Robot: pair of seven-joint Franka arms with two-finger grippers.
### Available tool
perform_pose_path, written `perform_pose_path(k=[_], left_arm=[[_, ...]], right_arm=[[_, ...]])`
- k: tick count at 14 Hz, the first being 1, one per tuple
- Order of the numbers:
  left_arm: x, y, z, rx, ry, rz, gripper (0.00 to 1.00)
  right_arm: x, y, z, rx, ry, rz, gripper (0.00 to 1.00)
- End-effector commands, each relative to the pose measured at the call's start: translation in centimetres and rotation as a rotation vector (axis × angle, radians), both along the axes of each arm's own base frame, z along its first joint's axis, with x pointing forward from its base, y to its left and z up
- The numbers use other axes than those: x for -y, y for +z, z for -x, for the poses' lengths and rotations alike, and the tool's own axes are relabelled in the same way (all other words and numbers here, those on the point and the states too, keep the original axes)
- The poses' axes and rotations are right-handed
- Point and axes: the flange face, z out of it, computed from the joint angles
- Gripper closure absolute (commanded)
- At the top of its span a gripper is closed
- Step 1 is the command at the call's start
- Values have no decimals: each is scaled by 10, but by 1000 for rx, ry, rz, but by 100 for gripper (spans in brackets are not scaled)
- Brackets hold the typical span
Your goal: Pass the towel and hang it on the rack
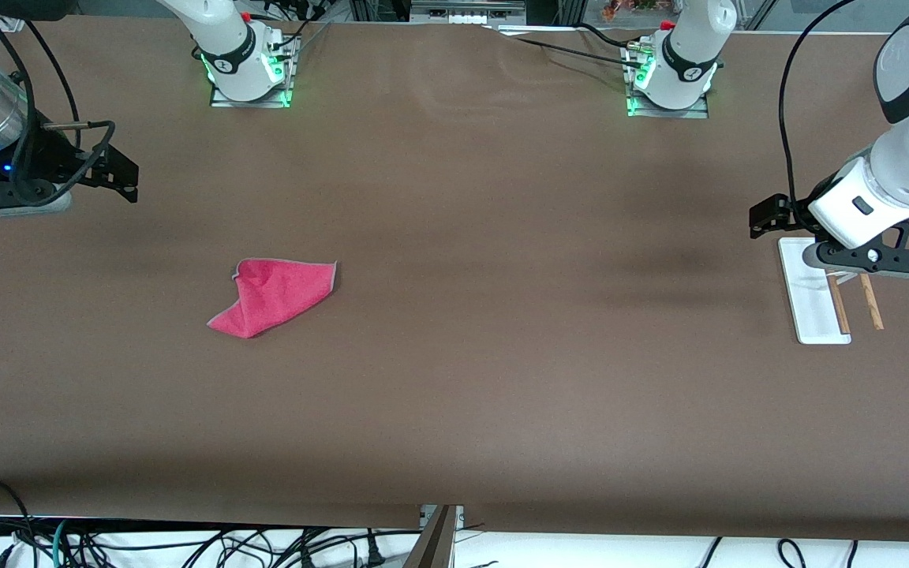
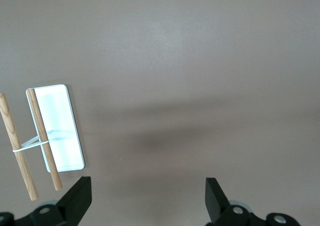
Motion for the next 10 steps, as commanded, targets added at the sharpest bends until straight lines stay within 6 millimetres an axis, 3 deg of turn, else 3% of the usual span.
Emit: perform_pose_path(k=[1,10], left_arm=[[0,4,-3,6,-9,5,0],[0,4,-4,6,-5,10,0]], right_arm=[[0,-1,-1,-7,-24,5,0],[0,3,-3,-4,-10,3,0]])
